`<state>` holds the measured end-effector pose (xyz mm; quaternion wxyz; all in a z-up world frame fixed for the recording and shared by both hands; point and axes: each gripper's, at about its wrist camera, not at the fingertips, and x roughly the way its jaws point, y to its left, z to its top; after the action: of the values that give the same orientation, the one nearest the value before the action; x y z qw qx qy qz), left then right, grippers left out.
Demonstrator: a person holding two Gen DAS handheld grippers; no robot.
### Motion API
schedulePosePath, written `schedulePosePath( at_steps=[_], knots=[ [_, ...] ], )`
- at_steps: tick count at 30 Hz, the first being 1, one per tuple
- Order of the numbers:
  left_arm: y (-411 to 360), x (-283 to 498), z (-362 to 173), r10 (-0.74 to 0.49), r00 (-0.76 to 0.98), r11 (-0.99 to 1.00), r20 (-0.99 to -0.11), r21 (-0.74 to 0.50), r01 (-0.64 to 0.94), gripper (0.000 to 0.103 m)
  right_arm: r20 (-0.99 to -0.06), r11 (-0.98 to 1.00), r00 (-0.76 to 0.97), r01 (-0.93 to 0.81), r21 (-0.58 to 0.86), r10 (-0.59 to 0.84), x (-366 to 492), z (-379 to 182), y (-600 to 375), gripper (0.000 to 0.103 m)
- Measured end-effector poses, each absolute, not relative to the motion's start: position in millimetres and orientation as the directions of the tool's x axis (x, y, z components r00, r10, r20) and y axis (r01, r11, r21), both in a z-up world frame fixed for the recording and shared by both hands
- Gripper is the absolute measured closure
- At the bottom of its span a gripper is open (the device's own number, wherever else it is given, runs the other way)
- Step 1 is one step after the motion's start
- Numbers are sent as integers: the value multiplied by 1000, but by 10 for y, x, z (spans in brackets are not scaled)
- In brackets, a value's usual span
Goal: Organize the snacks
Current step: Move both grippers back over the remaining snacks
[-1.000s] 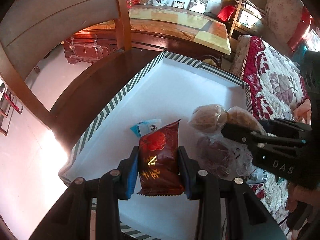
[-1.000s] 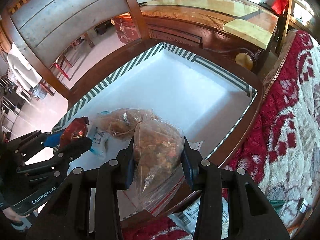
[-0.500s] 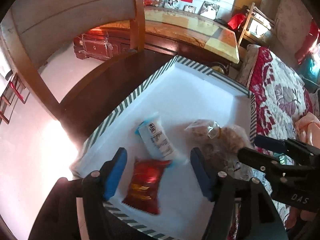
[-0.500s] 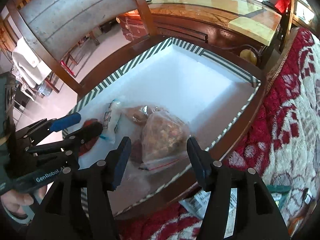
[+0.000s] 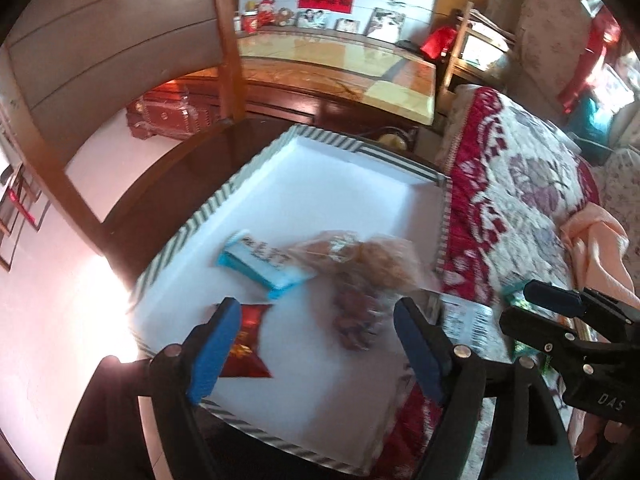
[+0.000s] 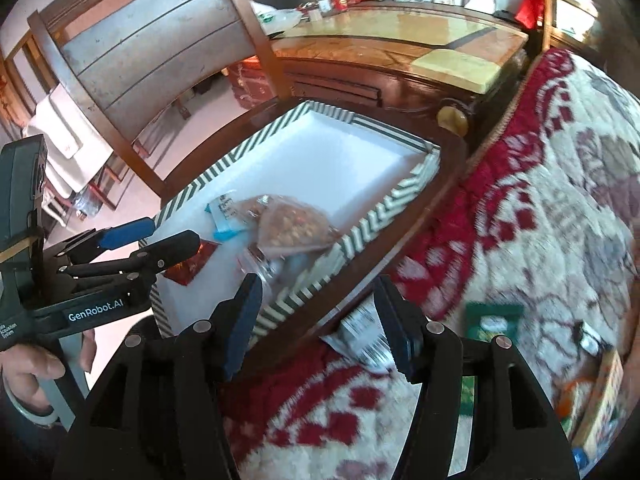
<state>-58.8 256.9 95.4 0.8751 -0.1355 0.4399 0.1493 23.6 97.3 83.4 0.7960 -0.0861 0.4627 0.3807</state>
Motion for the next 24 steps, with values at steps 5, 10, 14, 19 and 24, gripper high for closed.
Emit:
schedulePosePath(
  at_steps=[5,10,14,19,24],
  knots=[
    [2315,-539,1021,103,584,938,-805,-117,-326,21,-806,729,311,-652,206,505,174,848,598,45],
    [2046,-479,1001,67,574,956,-816,-112,-270,20,-817,772,330,-601,204,473,161,809,195,45],
    [1839,-401,933,43,556,967,-830,-105,-232,20,-821,796,329,-561,228,467,150,735,-85,45],
    [1668,-344,853,51,533,974,-844,-76,-213,20,-826,791,303,-558,251,476,142,669,-181,45],
    [1552,-295,780,44,510,980,-859,-62,-188,20,-844,798,319,-570,193,432,130,612,-199,45]
  ],
)
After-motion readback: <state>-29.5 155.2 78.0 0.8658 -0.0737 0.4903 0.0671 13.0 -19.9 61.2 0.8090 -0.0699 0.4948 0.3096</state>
